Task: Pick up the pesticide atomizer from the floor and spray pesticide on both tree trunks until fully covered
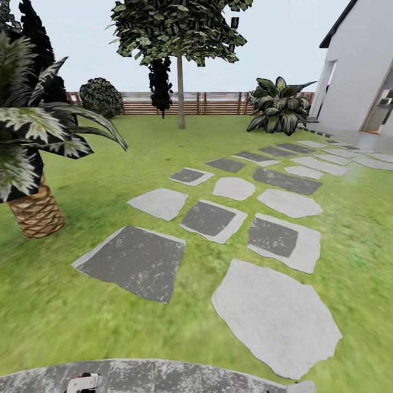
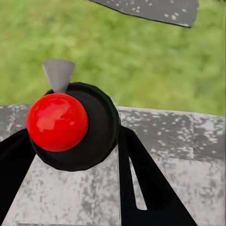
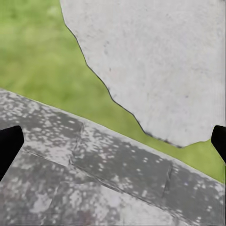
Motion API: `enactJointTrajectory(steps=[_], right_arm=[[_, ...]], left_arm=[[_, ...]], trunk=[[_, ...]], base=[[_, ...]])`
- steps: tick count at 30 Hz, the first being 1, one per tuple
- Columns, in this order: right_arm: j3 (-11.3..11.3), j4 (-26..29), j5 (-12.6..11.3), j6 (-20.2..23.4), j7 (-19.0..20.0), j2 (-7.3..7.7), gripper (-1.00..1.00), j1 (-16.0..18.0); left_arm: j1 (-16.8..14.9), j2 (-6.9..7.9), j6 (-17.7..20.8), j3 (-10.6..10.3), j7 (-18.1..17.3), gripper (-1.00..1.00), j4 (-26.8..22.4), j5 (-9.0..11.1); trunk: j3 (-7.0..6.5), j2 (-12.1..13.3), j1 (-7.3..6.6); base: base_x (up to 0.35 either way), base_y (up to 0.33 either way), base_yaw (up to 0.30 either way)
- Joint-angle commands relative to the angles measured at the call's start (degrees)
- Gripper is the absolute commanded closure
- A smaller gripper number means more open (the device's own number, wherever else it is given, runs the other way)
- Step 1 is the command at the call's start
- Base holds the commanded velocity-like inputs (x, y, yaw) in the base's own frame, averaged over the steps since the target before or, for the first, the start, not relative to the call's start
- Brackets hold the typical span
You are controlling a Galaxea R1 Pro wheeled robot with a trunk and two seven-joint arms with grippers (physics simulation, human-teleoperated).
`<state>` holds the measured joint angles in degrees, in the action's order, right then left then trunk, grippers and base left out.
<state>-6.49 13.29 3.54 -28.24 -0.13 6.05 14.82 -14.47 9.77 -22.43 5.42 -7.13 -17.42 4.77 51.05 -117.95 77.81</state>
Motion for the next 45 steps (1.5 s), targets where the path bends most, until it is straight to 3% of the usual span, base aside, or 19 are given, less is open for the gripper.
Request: enactJointTrajectory(steps=[1,45], right_arm=[[0.0,0.0,0.3,-0.1,0.0,0.02,-1.00,0.0],[0.0,0.0,0.3,-0.1,0.0,0.02,-1.00,0.0]], left_arm=[[0.0,-0.02,-0.1,0.3,-0.6,1.00,0.0,0.5],[0.0,-0.02,-0.1,0.3,-0.6,1.00,0.1,0.5]], trunk=[[0.05,0.0,0.03],[0.05,0.0,0.03]], base=[[0.338,-0.080,0.000],[0.338,-0.080,0.000]])
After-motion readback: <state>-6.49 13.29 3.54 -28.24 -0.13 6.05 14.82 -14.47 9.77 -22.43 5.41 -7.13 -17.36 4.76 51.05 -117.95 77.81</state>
